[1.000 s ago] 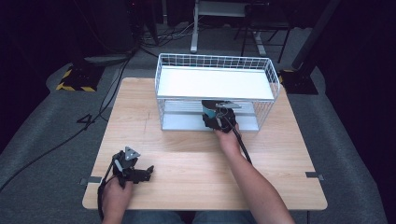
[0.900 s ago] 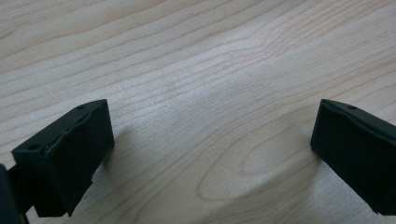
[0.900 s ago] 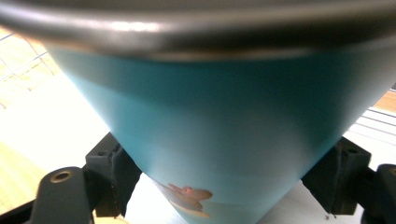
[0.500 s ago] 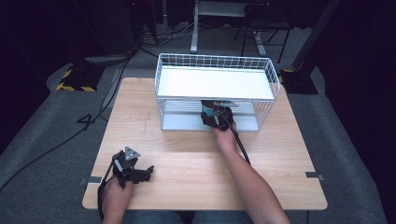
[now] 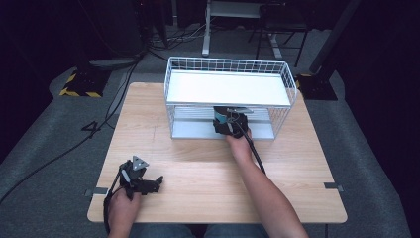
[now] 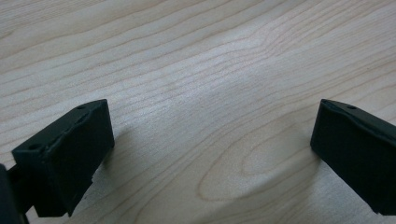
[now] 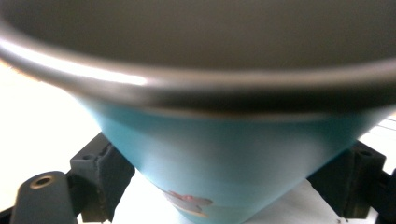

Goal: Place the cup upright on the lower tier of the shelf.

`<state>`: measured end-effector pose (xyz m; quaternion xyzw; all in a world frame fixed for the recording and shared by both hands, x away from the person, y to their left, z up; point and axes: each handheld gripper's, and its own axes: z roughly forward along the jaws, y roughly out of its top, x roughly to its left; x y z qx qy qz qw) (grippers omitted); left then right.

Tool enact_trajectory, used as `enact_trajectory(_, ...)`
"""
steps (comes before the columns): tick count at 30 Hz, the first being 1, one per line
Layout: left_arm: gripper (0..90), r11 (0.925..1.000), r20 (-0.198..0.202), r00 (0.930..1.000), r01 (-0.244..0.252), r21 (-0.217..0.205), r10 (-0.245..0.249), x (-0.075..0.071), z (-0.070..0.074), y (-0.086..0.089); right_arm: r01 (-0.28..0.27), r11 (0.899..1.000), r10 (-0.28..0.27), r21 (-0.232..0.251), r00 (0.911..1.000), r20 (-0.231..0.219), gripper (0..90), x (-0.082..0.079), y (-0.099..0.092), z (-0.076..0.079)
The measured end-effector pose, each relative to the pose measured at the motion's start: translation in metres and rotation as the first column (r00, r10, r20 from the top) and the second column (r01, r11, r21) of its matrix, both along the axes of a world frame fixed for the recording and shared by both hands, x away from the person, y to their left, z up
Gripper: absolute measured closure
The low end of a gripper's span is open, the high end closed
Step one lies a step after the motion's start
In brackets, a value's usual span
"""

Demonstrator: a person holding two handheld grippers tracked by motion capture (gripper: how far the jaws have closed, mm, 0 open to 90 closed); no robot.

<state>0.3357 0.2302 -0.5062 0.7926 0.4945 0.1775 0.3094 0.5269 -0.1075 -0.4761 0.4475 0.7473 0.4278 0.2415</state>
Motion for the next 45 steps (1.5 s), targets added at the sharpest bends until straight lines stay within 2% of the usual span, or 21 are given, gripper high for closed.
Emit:
enact_trajectory(4, 0.0, 1.0, 0.0, 1.0, 0.001, -0.001, -0.001, 0.0, 0.0, 0.0, -0.011, 1.0, 0.01, 0.015, 0.9998, 0.017, 12.5, -0.004, -0.003, 0.004)
enact_trajectory(8, 0.0, 1.0, 0.0, 1.0, 0.001, -0.001, -0.001, 0.0, 0.0, 0.0, -0.006, 1.0, 0.006, 0.009, 1.0, 0.0, 10.7, -0.012, -0.007, 0.008)
enact_trajectory(13, 0.0, 1.0, 0.0, 1.0, 0.0, -0.001, 0.0, 0.0, 0.0, 0.0, -0.014, 1.0, 0.014, -0.011, 0.9999, 0.009, 10.7, -0.019, -0.015, 0.013)
enact_trajectory(17, 0.0, 1.0, 0.0, 1.0, 0.0, -0.001, 0.0, 0.0, 0.0, 0.0, -0.028, 1.0, 0.028, -0.011, 0.9995, -0.011, 10.7, -0.031, -0.025, 0.02)
enact_trajectory(23, 0.0, 1.0, 0.0, 1.0, 0.0, -0.001, 0.0, 0.0, 0.0, 0.0, -0.054, 0.998, 0.054, -0.019, 0.9985, -0.008, 11.0, -0.045, -0.036, 0.028)
enact_trajectory(29, 0.0, 1.0, 0.0, 1.0, 0.0, -0.001, 0.0, 0.0, 0.0, 0.0, -0.079, 0.997, 0.079, -0.008, 0.9968, -0.009, 11.3, -0.064, -0.049, 0.038)
enact_trajectory(34, 0.0, 1.0, 0.0, 1.0, 0.0, -0.001, 0.0, 0.0, 0.0, 0.0, -0.102, 0.995, 0.102, 0.011, 0.9948, -0.003, 11.7, -0.083, -0.067, 0.046)
enact_trajectory(36, 0.0, 1.0, 0.0, 1.0, 0.0, -0.001, 0.0, 0.0, 0.0, 0.0, -0.1, 0.995, 0.1, 0.015, 0.995, -0.001, 11.9, -0.086, -0.07, 0.047)
enact_trajectory(44, 0.0, 1.0, -0.002, 1.0, -0.004, 0.0, 0.004, 0.001, 0.0, -0.001, -0.105, 0.994, 0.105, 0.017, 0.9944, 0.009, 13.1, -0.113, -0.108, 0.055)
enact_trajectory(45, 0.0, 1.0, -0.002, 1.0, -0.004, 0.0, 0.004, 0.001, 0.0, -0.001, -0.105, 0.994, 0.105, 0.017, 0.9944, 0.009, 13.1, -0.113, -0.108, 0.055)
